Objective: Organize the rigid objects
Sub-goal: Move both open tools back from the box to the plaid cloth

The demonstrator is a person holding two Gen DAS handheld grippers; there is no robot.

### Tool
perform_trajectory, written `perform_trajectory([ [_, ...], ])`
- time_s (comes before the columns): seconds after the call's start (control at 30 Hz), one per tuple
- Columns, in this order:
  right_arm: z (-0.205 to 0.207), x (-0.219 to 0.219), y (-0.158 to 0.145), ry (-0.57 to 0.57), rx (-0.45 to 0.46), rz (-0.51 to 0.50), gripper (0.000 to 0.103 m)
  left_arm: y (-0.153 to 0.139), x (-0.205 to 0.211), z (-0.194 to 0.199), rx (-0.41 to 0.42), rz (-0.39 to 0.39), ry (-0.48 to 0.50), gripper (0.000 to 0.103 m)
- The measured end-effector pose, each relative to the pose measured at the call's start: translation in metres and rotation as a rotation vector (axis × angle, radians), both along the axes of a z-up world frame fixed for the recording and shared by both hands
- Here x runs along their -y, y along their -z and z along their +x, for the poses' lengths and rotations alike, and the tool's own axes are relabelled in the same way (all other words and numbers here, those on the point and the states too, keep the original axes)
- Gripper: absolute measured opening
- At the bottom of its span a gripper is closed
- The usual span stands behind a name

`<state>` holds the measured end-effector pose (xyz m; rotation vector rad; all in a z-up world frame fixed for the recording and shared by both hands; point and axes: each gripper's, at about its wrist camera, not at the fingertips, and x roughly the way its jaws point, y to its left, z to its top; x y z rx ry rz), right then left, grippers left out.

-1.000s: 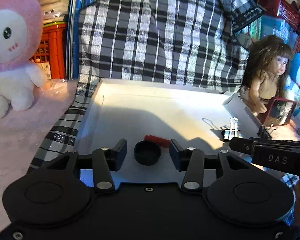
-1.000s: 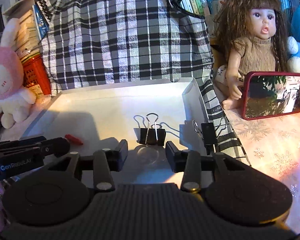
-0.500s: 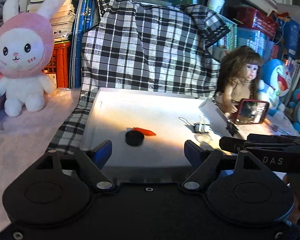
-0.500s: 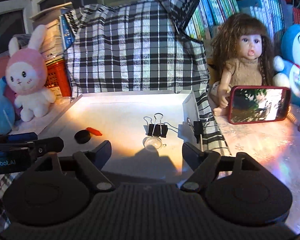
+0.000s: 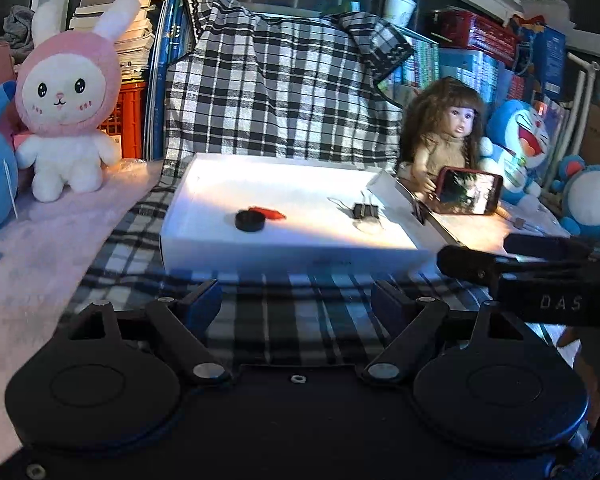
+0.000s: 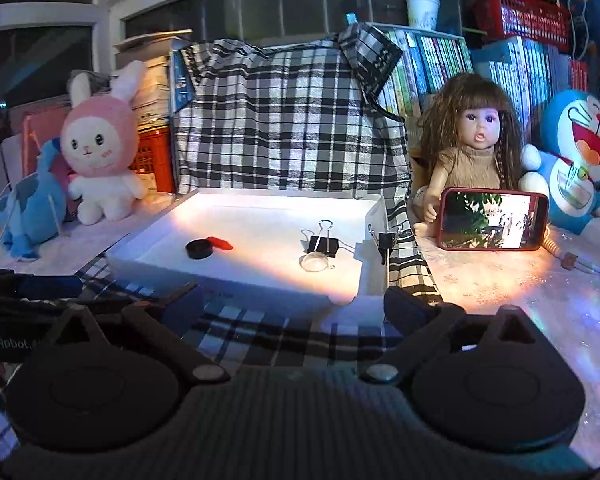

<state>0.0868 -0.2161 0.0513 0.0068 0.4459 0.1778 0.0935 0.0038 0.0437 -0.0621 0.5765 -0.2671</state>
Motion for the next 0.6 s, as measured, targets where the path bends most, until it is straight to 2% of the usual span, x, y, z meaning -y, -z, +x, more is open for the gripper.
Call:
perform_trajectory([
  [0.2,-0.025,-0.003,0.005,-0.013,0.032,-0.039,0.103,0.009,-0.002,-0.028,0.016,0.000,0.000,0.081],
  [0.6,-0.056,0.005,0.021,0.008,0.028,-0.042,0.103,0.018,-0.015,-0.066,0.044,0.006,-0.027,0.082],
])
